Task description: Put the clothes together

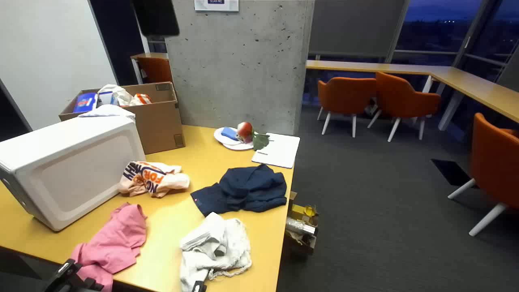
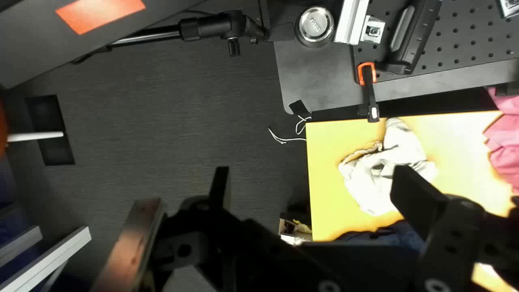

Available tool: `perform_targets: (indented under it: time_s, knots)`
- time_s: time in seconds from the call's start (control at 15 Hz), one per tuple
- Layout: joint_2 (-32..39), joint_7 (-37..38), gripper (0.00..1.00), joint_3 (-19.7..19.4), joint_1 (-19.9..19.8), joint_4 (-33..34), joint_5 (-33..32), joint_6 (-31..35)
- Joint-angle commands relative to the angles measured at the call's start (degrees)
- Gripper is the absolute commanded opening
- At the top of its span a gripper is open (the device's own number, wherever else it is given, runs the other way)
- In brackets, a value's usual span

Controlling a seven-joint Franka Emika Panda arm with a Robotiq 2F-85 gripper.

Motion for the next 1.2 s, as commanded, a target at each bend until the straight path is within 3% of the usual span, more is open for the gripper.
perform_targets:
  time_s: [0.0,0.4,0.8,1.13]
  knots:
    - [-0.07,0.39,1.0,-0.69,0.95,0.2,-0.37,-0.3]
    - [1.35,0.32,1.0,-0.79,1.17,0.95,-0.31,0.3]
    - [18.68,-2.69,1.0,-2.55,5.05,7.62,3.81,19.35]
    - [36.25,-5.71,1.0,-0.1,8.08,16.21,15.08,28.3]
